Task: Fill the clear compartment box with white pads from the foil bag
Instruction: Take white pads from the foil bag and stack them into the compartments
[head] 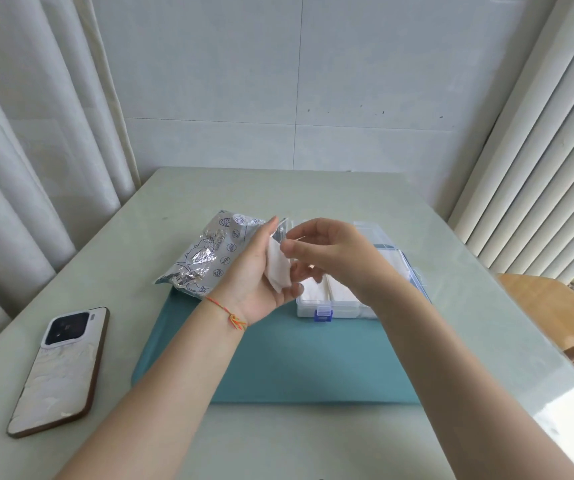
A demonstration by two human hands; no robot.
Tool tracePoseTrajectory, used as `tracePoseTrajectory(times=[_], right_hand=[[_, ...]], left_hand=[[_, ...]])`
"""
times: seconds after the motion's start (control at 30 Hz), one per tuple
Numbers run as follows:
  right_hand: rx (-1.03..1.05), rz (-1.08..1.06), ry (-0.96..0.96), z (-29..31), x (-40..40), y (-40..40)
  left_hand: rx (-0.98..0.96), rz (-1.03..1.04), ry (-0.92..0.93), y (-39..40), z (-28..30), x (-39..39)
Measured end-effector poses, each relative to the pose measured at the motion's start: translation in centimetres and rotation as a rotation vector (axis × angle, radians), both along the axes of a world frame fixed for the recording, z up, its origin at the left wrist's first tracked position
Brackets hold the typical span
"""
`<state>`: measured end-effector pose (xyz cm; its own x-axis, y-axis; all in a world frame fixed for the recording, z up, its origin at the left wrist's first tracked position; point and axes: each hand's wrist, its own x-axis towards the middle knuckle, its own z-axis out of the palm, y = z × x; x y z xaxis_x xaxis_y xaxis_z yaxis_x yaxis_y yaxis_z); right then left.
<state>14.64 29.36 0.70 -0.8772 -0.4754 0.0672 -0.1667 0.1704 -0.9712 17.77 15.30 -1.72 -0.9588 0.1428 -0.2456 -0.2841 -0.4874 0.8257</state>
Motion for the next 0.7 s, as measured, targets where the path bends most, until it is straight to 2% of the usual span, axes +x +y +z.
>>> tracePoseTrajectory(times=[0.1, 0.17, 0.37, 0.7], right_hand=[[0.237, 0.0, 0.303, 0.0, 0.3, 0.4], [0.359, 0.07, 0.426, -0.4, 0.5, 0.4], [0.547, 0.12, 0.479, -1.3, 0.8, -0.3], [0.542, 0.026, 0.593, -2.2, 0.1, 0.1]], left_hand=[[0.076, 0.047, -0.089, -0.1, -0.1, -0.2], [0.124, 0.051, -0.123, 0.0, -0.2, -0.2], [0.094, -0.011, -0.075, 0.3, -0.2, -0.1], [0.083, 0.031, -0.12, 0.0, -0.9, -0.4]])
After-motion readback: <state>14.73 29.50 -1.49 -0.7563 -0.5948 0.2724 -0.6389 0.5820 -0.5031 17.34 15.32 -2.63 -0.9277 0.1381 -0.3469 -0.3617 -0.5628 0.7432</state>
